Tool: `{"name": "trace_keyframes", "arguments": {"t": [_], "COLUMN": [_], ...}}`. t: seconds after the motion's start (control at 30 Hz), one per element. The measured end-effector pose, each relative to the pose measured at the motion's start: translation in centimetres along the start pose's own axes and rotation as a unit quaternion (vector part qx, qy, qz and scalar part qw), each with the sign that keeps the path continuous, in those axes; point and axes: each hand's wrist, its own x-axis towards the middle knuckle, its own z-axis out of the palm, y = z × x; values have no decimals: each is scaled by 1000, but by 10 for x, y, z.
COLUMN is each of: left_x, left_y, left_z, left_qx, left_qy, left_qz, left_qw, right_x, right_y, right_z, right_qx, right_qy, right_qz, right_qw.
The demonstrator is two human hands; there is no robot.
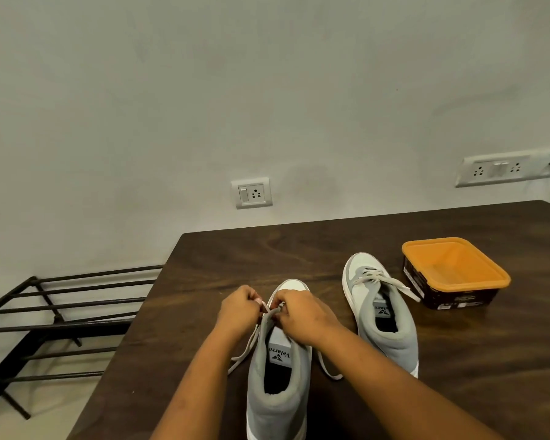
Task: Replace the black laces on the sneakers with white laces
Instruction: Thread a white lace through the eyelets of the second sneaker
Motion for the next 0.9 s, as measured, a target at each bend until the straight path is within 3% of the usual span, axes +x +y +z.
{"name": "trace_keyframes", "arguments": {"t": [0.07,0.1,0.17,0.2,0.23,0.27,0.33,0.4,0.47,0.53,0.67,0.77,0.83,0.9], "left_x": [-2,-3,-7,-7,-7,-7,-5,-5,-6,-9,-4,-12,-14,-13], "left_y": [10,16,27,29,28,26,21,15,9,11,11,23,33,39], "left_z": [-5,-9,-25,-33,-40,-45,-46,-36,-19,-10,-9,-12,-21,-34], "left_qx": [-171,-294,-497,-545,-552,-524,-375,-105,118,198,90,-183,-381,-526], "left_qy": [71,109,200,243,276,292,261,124,-49,-128,-119,-29,72,164], "left_qz": [-27,-42,-66,-71,-73,-73,-46,9,15,1,18,30,19,1], "left_qw": [982,949,842,800,783,797,889,987,992,972,989,982,921,834], "right_x": [0,0,0,-1,0,0,0,1,1,3,4,4,4,4], "right_y": [1,1,2,2,2,3,5,5,8,12,19,21,21,21], "right_z": [-2,-3,-3,-3,-3,-3,-3,-4,-5,-8,-13,-14,-12,-10], "right_qx": [-3,-4,1,3,5,8,19,32,44,55,91,98,113,124], "right_qy": [-3,-2,-1,1,4,5,3,-8,-18,-26,-98,-114,-112,-110], "right_qz": [3,4,6,7,8,9,12,13,14,14,-5,-18,-21,-18], "right_qw": [1000,1000,1000,1000,1000,1000,1000,999,999,998,991,988,987,986]}}
